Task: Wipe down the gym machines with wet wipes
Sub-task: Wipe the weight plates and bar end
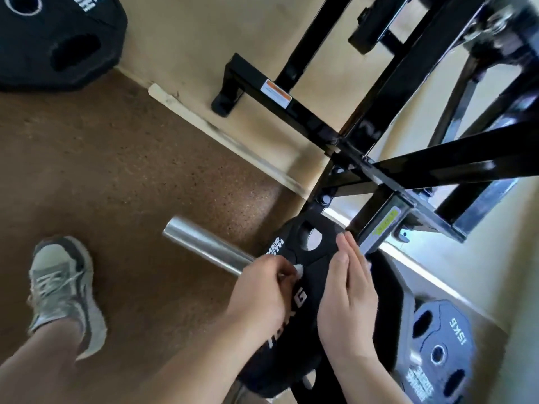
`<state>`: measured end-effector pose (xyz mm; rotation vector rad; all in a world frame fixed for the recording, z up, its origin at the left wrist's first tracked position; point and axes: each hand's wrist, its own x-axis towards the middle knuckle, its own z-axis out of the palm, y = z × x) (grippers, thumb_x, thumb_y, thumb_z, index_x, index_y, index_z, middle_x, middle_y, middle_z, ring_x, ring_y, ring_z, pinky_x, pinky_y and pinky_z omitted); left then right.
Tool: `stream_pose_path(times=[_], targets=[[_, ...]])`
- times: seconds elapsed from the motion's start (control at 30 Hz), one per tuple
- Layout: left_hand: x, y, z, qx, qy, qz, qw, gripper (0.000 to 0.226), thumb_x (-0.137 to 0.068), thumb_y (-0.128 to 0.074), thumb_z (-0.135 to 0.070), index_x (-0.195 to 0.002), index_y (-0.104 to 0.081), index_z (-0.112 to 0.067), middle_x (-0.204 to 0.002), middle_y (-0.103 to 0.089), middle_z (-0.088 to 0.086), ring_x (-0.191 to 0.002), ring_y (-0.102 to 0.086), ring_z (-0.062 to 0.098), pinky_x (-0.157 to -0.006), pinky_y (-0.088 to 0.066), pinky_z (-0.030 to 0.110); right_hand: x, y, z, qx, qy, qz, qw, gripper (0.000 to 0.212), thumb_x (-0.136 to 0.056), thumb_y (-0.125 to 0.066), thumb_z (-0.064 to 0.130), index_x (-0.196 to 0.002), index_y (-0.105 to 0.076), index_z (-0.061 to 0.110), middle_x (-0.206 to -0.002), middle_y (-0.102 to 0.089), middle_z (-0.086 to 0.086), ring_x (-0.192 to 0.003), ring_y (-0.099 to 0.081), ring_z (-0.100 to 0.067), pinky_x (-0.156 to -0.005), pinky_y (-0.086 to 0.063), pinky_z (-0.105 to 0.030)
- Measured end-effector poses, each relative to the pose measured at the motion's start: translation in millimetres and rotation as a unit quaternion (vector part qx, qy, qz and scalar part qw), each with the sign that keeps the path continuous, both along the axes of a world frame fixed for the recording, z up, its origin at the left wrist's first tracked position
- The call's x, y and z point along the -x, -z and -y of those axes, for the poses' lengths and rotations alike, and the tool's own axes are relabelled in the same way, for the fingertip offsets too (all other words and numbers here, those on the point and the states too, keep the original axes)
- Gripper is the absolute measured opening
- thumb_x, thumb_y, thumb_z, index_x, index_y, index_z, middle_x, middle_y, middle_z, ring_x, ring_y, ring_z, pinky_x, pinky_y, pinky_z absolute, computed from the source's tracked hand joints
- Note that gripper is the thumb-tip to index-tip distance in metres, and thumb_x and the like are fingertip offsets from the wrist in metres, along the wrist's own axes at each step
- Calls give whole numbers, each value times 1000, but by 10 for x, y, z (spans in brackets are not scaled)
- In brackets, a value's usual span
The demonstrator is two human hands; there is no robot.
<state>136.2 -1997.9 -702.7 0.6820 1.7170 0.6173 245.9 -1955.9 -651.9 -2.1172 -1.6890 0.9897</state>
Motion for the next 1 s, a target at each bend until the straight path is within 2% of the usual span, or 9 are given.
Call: stream_pose_path(times=[0.1, 0.17, 0.27, 0.43, 0.53, 0.6, 0.73, 0.93, 1.0], targets=[[150, -18, -117, -26, 70, 23, 997, 15, -99, -61, -24, -109, -72, -28, -102, -73, -11, -97, -67, 7, -91, -56, 33, 8, -14, -83, -1, 44, -1, 999, 42, -109, -38, 44, -144, -57, 32, -145, -54, 25, -133, -42, 16, -111, -31, -11], [203, -21, -188, -50, 101, 29, 993, 24, -100, -58, -20, -119, -69, -27, -110, -73, -10, -103, -67, 10, -95, -55, 34, 42, -43, -112, -27, 43, 78, 996, 37, -108, -37, 46, -133, -61, 33, -128, -58, 24, -115, -50, 10, -98, -42, -26], [200, 35, -304, -87, 147, 29, 985, 27, -100, -56, -19, -121, -71, -29, -112, -72, -10, -105, -66, 11, -97, -55, 35, 132, -112, -41, -35, 61, 160, 985, 30, -107, -37, 47, -110, -62, 31, -103, -60, 15, -93, -53, -5, -79, -43, -37], [300, 225, -311, -146, 171, 45, 973, 25, -101, -57, -17, -116, -73, -28, -107, -72, -13, -101, -66, 6, -93, -56, 34, 284, -156, 232, 8, 178, 143, 973, 38, -104, -30, 61, -133, -53, 53, -93, -68, 19, -89, -63, -12, -85, -52, -41], [383, 257, -264, -167, 149, 69, 972, 28, -101, -60, -15, -123, -70, -28, -111, -70, -15, -104, -66, 4, -95, -56, 29, 334, -96, 357, -23, 278, 165, 946, 37, -105, -30, 59, -102, -61, 40, -81, -65, 19, -78, -59, -10, -72, -42, -37], [334, 270, -262, -183, 176, 103, 962, 26, -100, -61, -13, -117, -71, -29, -108, -72, -14, -102, -67, 4, -93, -57, 31, 356, -55, 398, -73, 325, 163, 929, 36, -105, -37, 55, -94, -62, 31, -83, -65, 13, -80, -59, -9, -72, -43, -38], [226, 277, -292, -209, 228, 113, 944, 12, -103, -60, -20, -97, -68, -28, -93, -71, -12, -88, -68, 6, -78, -56, 28, 323, -14, 391, -78, 325, 173, 926, 36, -103, -44, 52, -85, -57, 23, -80, -62, 6, -79, -58, -14, -75, -48, -43], [146, 448, -410, -279, 268, 80, 919, 24, -102, -55, -12, -83, -60, -26, -81, -66, -5, -76, -63, 17, -64, -50, 32, 168, 90, 296, -114, 327, 94, 933, 30, -99, -50, 53, -88, -60, 27, -74, -64, 11, -75, -61, -12, -76, -52, -43], [105, 478, -442, -287, 265, 78, 917, 26, -100, -55, -10, -80, -58, -25, -78, -65, -3, -71, -59, 16, -62, -45, 27, 83, 129, 249, -131, 328, 87, 931, 29, -95, -55, 56, -87, -63, 30, -75, -66, 14, -74, -62, -10, -78, -54, -42]])
